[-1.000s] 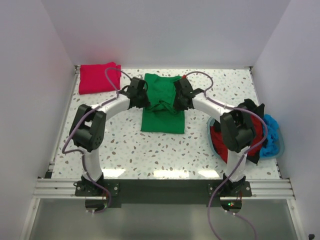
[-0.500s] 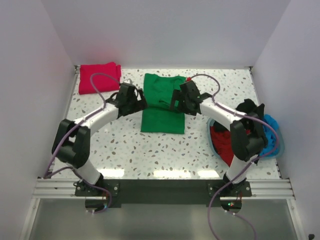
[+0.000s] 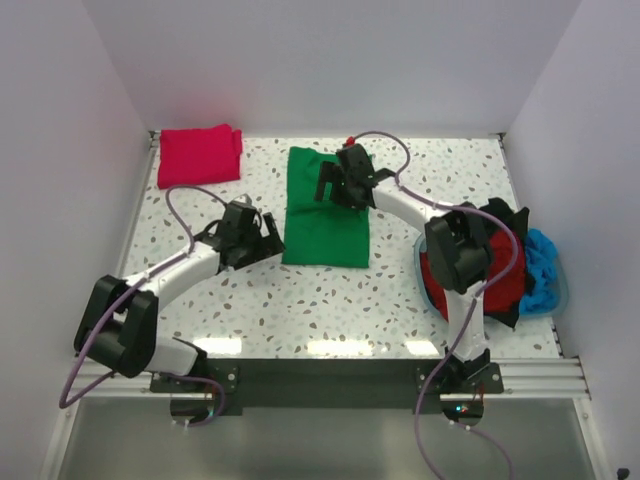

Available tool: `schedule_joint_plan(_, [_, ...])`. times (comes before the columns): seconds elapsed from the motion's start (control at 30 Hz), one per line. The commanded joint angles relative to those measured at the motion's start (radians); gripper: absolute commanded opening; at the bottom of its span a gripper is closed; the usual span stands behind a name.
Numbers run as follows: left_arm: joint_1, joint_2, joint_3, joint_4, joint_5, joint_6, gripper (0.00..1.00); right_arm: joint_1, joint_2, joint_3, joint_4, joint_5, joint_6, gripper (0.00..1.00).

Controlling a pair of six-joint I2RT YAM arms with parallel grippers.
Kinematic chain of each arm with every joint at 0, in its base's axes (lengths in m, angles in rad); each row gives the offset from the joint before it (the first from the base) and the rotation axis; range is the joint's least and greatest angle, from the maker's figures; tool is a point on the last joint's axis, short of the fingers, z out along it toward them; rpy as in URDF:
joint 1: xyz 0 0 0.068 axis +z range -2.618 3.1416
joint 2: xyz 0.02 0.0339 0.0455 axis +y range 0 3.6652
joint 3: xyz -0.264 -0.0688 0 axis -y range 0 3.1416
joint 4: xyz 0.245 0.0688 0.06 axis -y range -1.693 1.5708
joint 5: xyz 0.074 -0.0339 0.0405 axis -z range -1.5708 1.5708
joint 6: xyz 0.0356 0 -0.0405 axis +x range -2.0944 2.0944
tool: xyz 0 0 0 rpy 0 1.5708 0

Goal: Fold and stack the t-shirts
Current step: Fold the tshirt

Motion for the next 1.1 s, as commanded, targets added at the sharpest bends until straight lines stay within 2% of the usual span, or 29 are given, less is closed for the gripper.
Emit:
schedule_joint_plan(0.0, [0.004,-0.047,-0.005,0.018,0.025,-0.015,1.0,-0.035,0.033,0.17,-0.027,0.114,-0.009,0.99])
schedule_joint_plan(0.17, [0.004,-0.056,-0.036,0.041,0.025,-0.017,1.0,-0.045,-0.029,0.202,-0.078,0.195,-0.082,0.99])
schedule_joint_plan(0.23, [0.004,-0.036,-0.039,0.058,0.059,-0.009,1.0,-0.044,-0.13,0.104,-0.095,0.157,-0.102,0.98])
schedule_joint_plan(0.37, [0.004,0.033,-0.015,0.102,0.102,0.003,1.0,-0.042,-0.365,-0.233,-0.045,0.065,-0.043,0.99])
schedule_joint_plan(0.4, [0.004,0.047,-0.007,0.114,0.114,0.006,1.0,-0.042,-0.408,-0.378,-0.017,0.022,-0.027,0.99])
schedule_joint_plan(0.5, [0.004,0.102,0.016,0.139,0.137,0.006,0.99,-0.042,-0.53,-0.573,0.055,-0.019,0.045,0.99])
schedule_joint_plan(0.6, [-0.002,0.14,0.024,0.162,0.158,0.006,0.85,-0.041,-0.57,-0.669,0.082,-0.076,0.068,0.99])
schedule_joint_plan(0.63, [-0.008,0.152,0.022,0.171,0.163,0.002,0.76,-0.041,-0.571,-0.686,0.094,-0.089,0.076,0.98])
schedule_joint_plan(0.67, [-0.022,0.159,0.019,0.183,0.163,-0.001,0.73,-0.041,-0.573,-0.697,0.104,-0.104,0.079,0.97])
schedule_joint_plan(0.8, [-0.042,0.194,0.016,0.194,0.158,-0.007,0.5,-0.038,-0.545,-0.747,0.143,-0.139,0.093,0.86])
schedule_joint_plan(0.83, [-0.043,0.206,0.015,0.196,0.151,-0.013,0.41,-0.036,-0.533,-0.752,0.163,-0.144,0.093,0.84])
schedule_joint_plan(0.9, [-0.043,0.22,0.013,0.197,0.143,-0.017,0.34,-0.036,-0.499,-0.757,0.177,-0.144,0.094,0.78])
schedule_joint_plan(0.97, [-0.043,0.235,0.016,0.197,0.134,-0.018,0.22,-0.035,-0.478,-0.754,0.197,-0.139,0.093,0.73])
schedule_joint_plan(1.0, [-0.043,0.24,0.018,0.197,0.132,-0.017,0.18,-0.035,-0.464,-0.747,0.2,-0.126,0.091,0.65])
schedule_joint_plan(1.03, [-0.043,0.245,0.019,0.199,0.128,-0.017,0.09,-0.035,-0.443,-0.743,0.195,-0.115,0.091,0.64])
schedule_joint_plan(1.07, [-0.043,0.246,0.019,0.2,0.122,-0.015,0.04,-0.035,-0.432,-0.74,0.195,-0.104,0.089,0.63])
